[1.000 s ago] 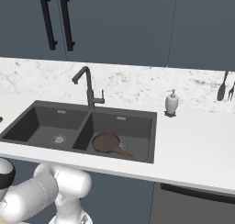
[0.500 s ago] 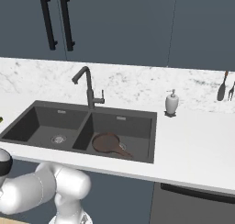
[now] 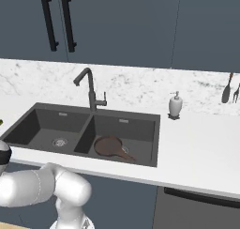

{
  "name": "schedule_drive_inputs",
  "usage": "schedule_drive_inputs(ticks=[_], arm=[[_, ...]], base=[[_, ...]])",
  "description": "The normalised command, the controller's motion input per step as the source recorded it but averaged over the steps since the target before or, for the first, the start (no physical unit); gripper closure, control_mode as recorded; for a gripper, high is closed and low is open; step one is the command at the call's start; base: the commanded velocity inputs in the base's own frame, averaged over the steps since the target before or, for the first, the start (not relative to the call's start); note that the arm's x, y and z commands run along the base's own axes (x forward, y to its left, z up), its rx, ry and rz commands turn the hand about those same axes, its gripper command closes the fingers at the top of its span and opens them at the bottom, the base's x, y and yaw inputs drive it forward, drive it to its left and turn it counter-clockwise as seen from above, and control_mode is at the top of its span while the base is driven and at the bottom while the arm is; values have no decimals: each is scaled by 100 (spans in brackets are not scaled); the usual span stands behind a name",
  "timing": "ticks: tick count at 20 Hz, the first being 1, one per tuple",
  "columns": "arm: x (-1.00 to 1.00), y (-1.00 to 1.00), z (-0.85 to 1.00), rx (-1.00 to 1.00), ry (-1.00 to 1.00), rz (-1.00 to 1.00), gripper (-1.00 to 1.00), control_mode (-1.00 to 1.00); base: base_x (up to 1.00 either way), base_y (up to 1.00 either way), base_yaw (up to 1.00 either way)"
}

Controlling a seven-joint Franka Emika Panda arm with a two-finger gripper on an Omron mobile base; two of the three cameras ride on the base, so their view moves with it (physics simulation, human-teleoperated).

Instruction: Pick the pan and sponge and place them into the sink. Then turn on the water.

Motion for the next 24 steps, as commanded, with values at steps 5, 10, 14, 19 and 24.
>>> schedule_drive_inputs(ticks=[5,10,14,19,24], arm=[[41,33,-15,0,8,0,-100,-100],[34,40,-11,-2,11,-2,-100,-100],[38,44,-22,-2,13,-3,-100,-100],[28,30,-25,-3,7,-2,-100,-100],[21,19,-9,-8,2,-1,-100,-100]], base=[[0,0,0],[0,0,0],[0,0,0],[0,0,0],[0,0,0]])
